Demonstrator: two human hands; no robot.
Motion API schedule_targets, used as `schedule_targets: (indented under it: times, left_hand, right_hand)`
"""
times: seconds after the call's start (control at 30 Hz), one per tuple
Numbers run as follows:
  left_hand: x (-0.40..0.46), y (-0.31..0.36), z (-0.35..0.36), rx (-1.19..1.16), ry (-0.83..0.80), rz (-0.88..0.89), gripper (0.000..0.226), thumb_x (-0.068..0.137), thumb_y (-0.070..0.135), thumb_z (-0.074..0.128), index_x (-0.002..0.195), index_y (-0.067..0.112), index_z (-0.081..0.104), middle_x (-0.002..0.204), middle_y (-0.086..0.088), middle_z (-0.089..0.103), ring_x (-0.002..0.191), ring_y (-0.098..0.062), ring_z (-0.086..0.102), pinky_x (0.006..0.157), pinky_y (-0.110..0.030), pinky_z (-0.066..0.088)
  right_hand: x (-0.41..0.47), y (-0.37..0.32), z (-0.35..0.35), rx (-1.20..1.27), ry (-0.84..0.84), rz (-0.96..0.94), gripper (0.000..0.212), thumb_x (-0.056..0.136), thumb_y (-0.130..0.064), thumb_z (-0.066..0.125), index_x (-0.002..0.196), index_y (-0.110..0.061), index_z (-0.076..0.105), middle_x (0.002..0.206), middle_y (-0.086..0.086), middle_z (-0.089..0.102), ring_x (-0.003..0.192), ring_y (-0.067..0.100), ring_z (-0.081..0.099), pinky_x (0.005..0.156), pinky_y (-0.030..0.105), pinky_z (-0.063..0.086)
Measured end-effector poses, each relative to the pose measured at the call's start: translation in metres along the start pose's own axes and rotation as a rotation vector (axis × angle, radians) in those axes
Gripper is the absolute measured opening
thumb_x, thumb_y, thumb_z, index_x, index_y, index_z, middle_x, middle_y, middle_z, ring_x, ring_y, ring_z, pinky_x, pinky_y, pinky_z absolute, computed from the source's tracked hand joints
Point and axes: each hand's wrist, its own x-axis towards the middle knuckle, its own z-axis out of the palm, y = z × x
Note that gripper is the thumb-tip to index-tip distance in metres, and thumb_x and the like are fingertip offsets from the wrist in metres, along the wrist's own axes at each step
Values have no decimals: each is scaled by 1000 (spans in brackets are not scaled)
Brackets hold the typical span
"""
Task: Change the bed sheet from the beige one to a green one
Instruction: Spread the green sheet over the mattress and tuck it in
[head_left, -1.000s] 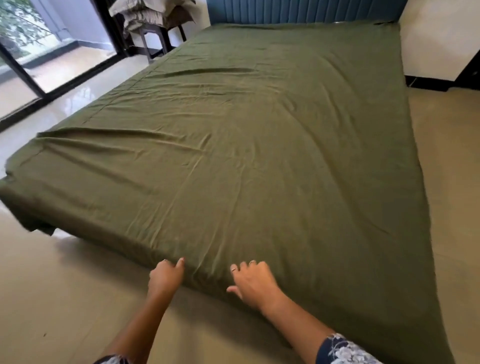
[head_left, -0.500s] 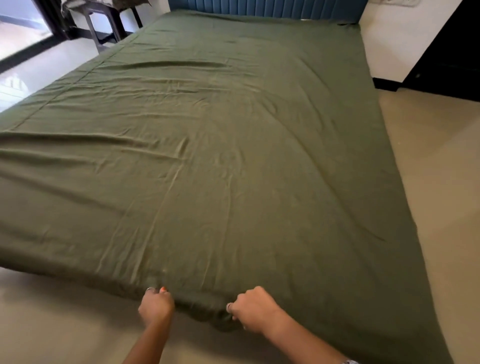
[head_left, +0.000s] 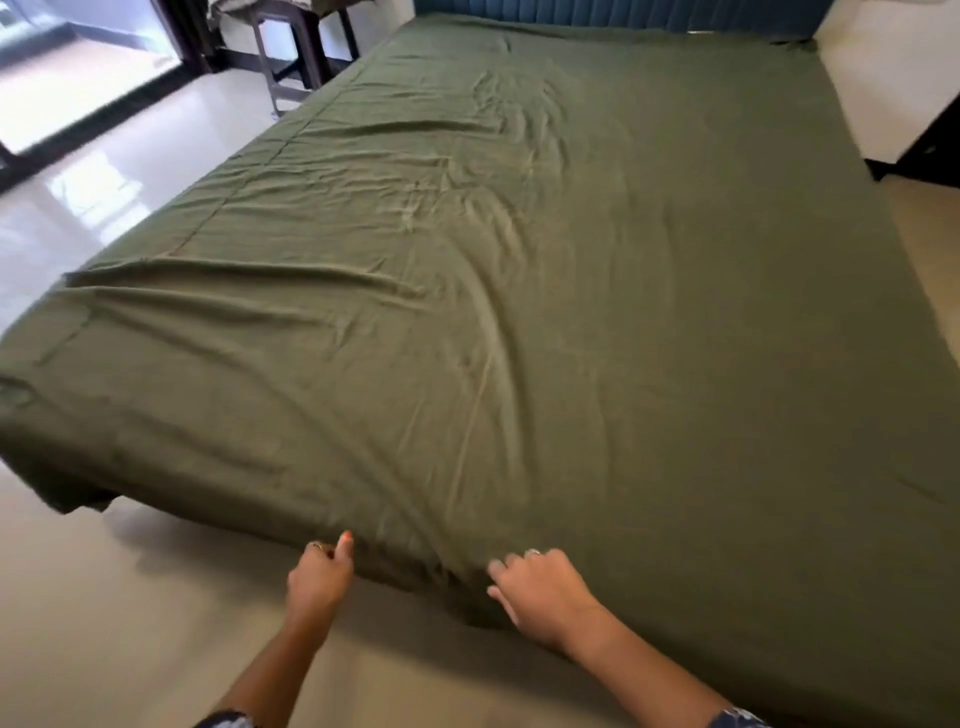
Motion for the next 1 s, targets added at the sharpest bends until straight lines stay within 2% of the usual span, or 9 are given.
schedule_targets:
  times: [0.07, 0.17, 0.3, 0.4, 0.47, 0.63, 0.77, 0.87, 1.0]
  left_hand:
    - [36, -8, -24, -48, 36, -20, 46, 98, 41, 46, 96, -2, 62, 104, -26, 63, 106, -41, 56, 91, -43, 47]
    - [81, -18, -44, -129, 87, -61, 55, 95, 48, 46, 95, -3, 65, 101, -24, 66, 104, -41, 59, 92, -44, 49]
    - [129, -24, -60, -227, 128, -139, 67, 92, 55, 45, 107, -9, 60, 106, -26, 65, 101, -41, 62, 89, -45, 52]
    - [148, -23, -64, -253, 109, -150, 56, 94, 48, 48, 104, -6, 60, 102, -25, 65, 88, -39, 65, 74, -40, 56]
    - [154, -23, -64, -209, 95, -106, 45, 97, 39, 47, 97, -4, 60, 102, -25, 65, 96, -40, 62, 84, -39, 51]
    - [152, -21, -78, -161, 66, -3, 25, 98, 18, 46, 78, 5, 52, 101, -25, 64, 104, -38, 55, 88, -36, 41]
    - [164, -41, -103, -217, 122, -18, 22, 96, 17, 46, 89, 3, 60, 100, -25, 64, 96, -41, 59, 90, -42, 48]
    - [167, -61, -123, -52, 67, 66, 24, 97, 25, 48, 90, 7, 62, 102, -20, 64, 100, -38, 58, 84, -36, 46]
    - [197, -75, -160, 168, -132, 127, 39, 95, 46, 48, 75, 14, 56, 94, -15, 66, 97, -35, 61, 82, -39, 51]
  right_hand:
    - [48, -34, -3, -12, 70, -18, 40, 52, -53, 85, 74, -23, 69, 60, -6, 60, 47, 12, 58, 40, 19, 37]
    - [104, -78, -9, -27, 176, -13, 49, 53, -58, 81, 86, -23, 70, 69, -6, 60, 52, 14, 59, 45, 22, 39]
    - [152, -114, -13, -51, 82, 4, 57, 45, -63, 84, 79, -19, 69, 64, 1, 60, 51, 20, 59, 48, 27, 40]
    - [164, -122, -23, -79, -57, 8, 46, 80, -48, 70, 108, -13, 60, 94, 10, 65, 85, 27, 65, 61, 32, 35]
    - [173, -121, -18, -91, -7, 0, 34, 97, -37, 49, 121, -13, 48, 116, 11, 60, 107, 29, 59, 69, 34, 30]
    - [175, -133, -37, -168, -86, -118, 23, 100, -13, 38, 113, -12, 56, 115, 10, 64, 106, 32, 61, 62, 32, 27]
    - [172, -165, -56, -170, -104, -157, 14, 84, -20, 60, 97, -15, 65, 94, 9, 71, 87, 27, 69, 47, 26, 4]
    - [184, -188, -52, -141, -228, -190, 24, 95, -11, 44, 114, -9, 59, 119, 12, 63, 110, 33, 60, 61, 28, 26]
    - [227, -193, -70, -164, -145, -130, 34, 102, -32, 37, 113, -10, 61, 119, 12, 62, 110, 33, 60, 71, 33, 29]
